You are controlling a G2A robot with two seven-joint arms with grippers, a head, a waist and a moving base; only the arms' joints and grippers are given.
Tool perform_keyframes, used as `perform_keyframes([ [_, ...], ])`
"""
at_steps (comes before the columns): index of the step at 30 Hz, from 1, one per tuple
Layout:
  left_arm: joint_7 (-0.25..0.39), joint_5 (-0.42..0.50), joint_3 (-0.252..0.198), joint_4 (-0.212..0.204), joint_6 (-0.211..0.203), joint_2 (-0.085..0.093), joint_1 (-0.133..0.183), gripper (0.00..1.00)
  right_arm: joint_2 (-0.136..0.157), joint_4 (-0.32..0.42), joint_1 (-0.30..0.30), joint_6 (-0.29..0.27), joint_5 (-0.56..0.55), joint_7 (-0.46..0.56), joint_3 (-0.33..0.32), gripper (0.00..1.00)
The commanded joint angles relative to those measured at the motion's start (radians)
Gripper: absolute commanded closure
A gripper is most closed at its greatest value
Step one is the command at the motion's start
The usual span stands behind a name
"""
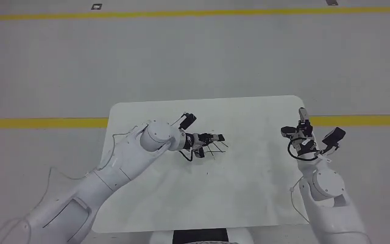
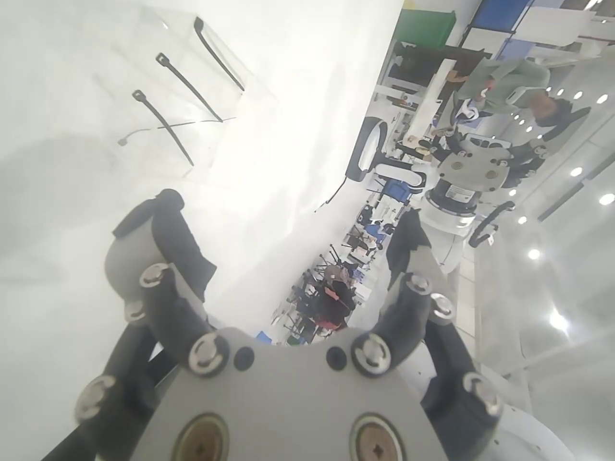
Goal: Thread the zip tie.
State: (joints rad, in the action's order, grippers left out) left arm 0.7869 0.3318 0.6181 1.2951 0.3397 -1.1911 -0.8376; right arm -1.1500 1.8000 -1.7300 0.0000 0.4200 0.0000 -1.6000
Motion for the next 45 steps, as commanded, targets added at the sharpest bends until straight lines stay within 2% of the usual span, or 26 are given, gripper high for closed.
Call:
perform_keyframes([
  [1,-0.012,-0.028,-0.010,0.029,-0.005,-0.001,0.002,0.00,0.000,0.000,0.000,0.000,0.000,0.000,0.000,0.00],
  [5,-0.020,-0.066,-0.025,0.058,0.000,-0.004,0.023,0.00,0.000,0.000,0.000,0.000,0.000,0.000,0.000,0.00],
  [9,-0.041,-0.133,-0.062,0.073,0.000,-0.010,0.055,0.00,0.000,0.000,0.000,0.000,0.000,0.000,0.000,0.00],
  [17,-0.103,-0.254,-0.156,0.040,0.000,-0.037,0.115,0.00,0.000,0.000,0.000,0.000,0.000,0.000,0.000,0.00],
  [21,-0.112,-0.264,-0.187,0.016,0.000,-0.054,0.133,0.00,0.000,0.000,0.000,0.000,0.000,0.000,0.000,0.00],
  [35,-0.115,-0.260,-0.188,0.010,0.000,-0.056,0.134,0.00,0.000,0.000,0.000,0.000,0.000,0.000,0.000,0.00],
  [37,-0.122,-0.330,-0.214,0.030,0.000,-0.058,0.139,0.00,0.000,0.000,0.000,0.000,0.000,0.000,0.000,0.00],
  [40,-0.099,-0.374,-0.231,0.015,0.000,-0.065,0.150,0.00,0.000,0.000,0.000,0.000,0.000,0.000,0.000,0.00],
  [45,-0.048,-0.384,-0.246,-0.039,0.000,-0.093,0.176,0.00,0.000,0.000,0.000,0.000,0.000,0.000,0.000,0.00],
])
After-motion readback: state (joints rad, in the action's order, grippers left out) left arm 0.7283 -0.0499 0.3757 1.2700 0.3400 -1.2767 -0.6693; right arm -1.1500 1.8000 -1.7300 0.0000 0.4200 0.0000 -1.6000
